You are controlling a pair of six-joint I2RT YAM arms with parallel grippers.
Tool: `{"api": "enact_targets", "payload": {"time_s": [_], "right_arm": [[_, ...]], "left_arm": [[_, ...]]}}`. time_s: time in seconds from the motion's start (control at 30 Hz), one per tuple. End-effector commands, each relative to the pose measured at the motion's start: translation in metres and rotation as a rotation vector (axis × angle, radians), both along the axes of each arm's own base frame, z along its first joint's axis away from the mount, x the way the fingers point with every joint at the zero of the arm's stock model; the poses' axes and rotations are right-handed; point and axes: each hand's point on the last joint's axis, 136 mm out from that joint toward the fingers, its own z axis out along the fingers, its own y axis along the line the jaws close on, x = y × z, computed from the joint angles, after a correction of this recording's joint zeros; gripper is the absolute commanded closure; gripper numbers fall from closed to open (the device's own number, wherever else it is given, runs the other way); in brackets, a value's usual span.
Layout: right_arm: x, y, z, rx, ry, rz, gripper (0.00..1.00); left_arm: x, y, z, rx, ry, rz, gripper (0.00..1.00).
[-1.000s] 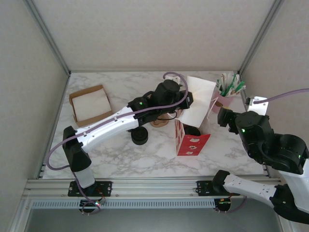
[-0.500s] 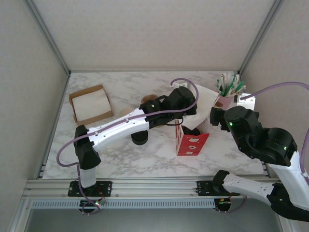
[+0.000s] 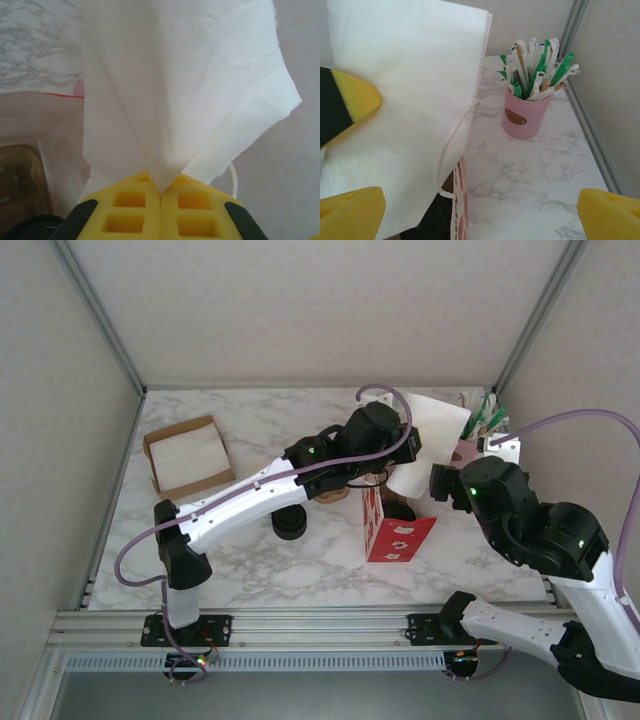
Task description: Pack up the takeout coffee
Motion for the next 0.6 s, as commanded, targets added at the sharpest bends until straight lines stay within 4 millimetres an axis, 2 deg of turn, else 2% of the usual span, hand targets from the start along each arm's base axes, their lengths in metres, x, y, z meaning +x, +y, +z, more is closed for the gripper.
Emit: {"api": "enact_targets", "payload": {"time_s": [0.0, 0.2, 0.43, 0.57], "right_arm": [[0.000, -0.001, 0.000, 0.009, -0.007, 0.000, 0.01], [0.000, 0.000, -0.005, 0.008, 0.005, 0.005, 0.01], [0.003, 0.005, -0.014, 0.000, 0.033, 0.016, 0.01], [0.005, 0.009, -0.017, 0.001, 0.042, 0.024, 0.01]], "left_arm": [[0.001, -0.006, -0.015, 0.023, 0.033, 0.011, 1.00], [0.005, 0.008, -0.045, 0.050, 0.123, 0.119, 1.00], [0.004, 0.039, -0.049, 0.000, 0.155, 0.239, 1.00], [0.002, 0.046, -0.054, 0.011, 0.171, 0.266, 1.00]]}}
